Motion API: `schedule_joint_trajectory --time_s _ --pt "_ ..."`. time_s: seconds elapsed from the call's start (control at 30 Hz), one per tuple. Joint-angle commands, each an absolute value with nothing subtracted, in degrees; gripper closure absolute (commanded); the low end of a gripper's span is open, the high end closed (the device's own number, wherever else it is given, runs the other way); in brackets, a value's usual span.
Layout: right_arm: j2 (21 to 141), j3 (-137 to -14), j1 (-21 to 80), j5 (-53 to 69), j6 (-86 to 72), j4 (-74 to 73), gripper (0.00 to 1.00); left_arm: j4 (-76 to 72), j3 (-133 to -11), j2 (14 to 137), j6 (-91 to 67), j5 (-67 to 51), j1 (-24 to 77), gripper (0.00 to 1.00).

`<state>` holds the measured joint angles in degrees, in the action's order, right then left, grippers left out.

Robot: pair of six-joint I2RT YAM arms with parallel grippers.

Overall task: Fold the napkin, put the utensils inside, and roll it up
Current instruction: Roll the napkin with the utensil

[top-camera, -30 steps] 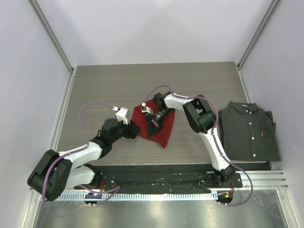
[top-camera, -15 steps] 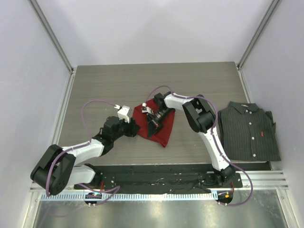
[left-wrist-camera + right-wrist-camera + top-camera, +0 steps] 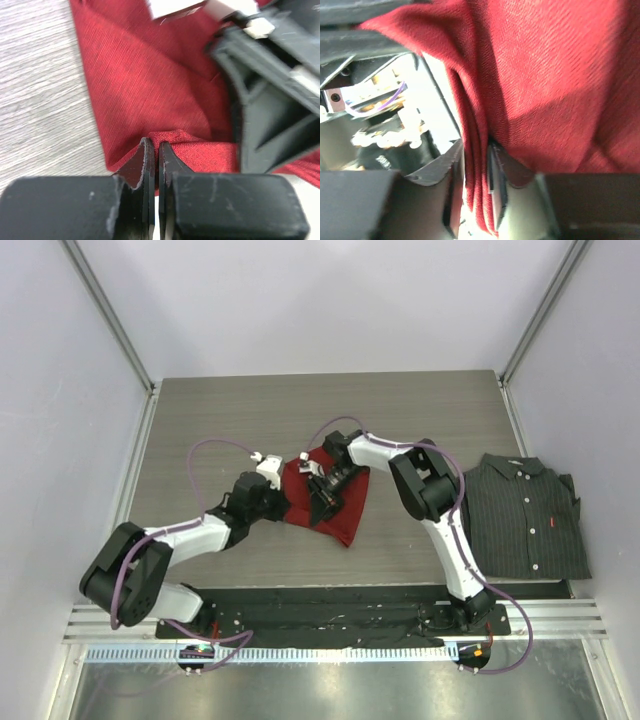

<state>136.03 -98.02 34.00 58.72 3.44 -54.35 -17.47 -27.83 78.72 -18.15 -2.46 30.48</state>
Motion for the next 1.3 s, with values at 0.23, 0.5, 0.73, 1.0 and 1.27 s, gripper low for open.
schedule_joint_trajectory --time_s 0.23,0.5,0.73,1.0,1.27 --pt "114.36 -81.59 33.05 34.55 -1.76 -33.86 0.51 -5.01 -34.63 83.41 -24.26 4.66 30.32 1.00" --pt "102.23 -70.76 34.62 29.10 1.04 -24.97 0.35 -1.76 -36.91 83.85 -24.87 3.52 29.62 1.00" --pt "98.71 -67.24 39.19 21.72 2.90 -24.00 0.31 -0.18 -38.32 84.11 -25.58 2.90 28.83 1.00" --pt "97.64 -65.30 44.82 14.43 3.34 -24.25 0.31 3.25 -39.81 85.25 -25.93 2.72 27.69 1.00" --pt "97.82 -64.43 46.76 11.43 2.55 -26.89 0.41 4.31 -40.60 85.61 -26.37 2.64 26.37 1.00"
